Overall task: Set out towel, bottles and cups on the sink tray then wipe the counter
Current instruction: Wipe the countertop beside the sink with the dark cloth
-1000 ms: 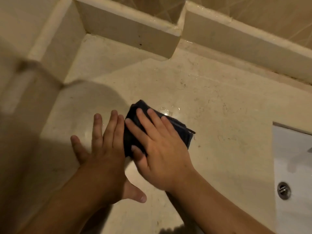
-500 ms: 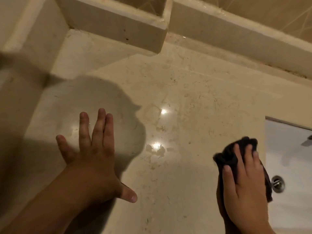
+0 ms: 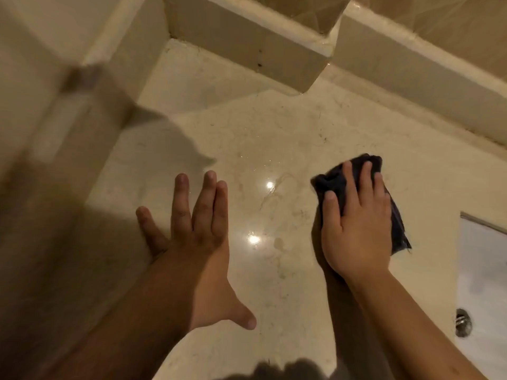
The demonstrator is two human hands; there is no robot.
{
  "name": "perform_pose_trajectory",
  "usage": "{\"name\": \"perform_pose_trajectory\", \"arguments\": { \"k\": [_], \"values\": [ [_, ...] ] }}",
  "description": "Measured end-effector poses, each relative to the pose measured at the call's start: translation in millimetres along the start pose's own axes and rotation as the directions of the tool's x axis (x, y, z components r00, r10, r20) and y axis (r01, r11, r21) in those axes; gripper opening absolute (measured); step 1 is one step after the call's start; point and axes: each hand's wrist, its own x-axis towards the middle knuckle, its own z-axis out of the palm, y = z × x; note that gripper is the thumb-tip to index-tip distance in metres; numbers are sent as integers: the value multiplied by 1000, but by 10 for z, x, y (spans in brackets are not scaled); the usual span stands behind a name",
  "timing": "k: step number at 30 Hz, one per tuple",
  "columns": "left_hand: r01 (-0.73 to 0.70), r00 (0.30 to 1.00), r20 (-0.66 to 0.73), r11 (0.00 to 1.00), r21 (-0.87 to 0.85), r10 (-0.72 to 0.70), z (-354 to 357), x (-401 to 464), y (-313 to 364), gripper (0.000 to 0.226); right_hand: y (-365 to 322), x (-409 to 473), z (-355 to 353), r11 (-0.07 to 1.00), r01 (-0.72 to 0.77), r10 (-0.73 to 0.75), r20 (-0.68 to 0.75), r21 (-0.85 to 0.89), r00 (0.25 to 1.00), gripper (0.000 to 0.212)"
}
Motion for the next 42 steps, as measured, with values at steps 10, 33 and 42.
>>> {"name": "perform_pose_trajectory", "arguments": {
  "k": [10, 33, 42],
  "values": [
    [34, 998, 51, 999, 13, -34, -42, 23, 34, 183, -183, -788, 163, 889, 454, -458, 118, 56, 881, 54],
    [-20, 999, -28, 999, 31, 21, 54, 63, -25, 181, -532, -634, 76, 887, 447, -460, 129, 118, 879, 55],
    [-84, 996, -19, 995, -60, 83, -37, -63, -88, 173, -29, -795, -826, 497, -231, -371, 445, 836, 815, 29]
  ]
}}
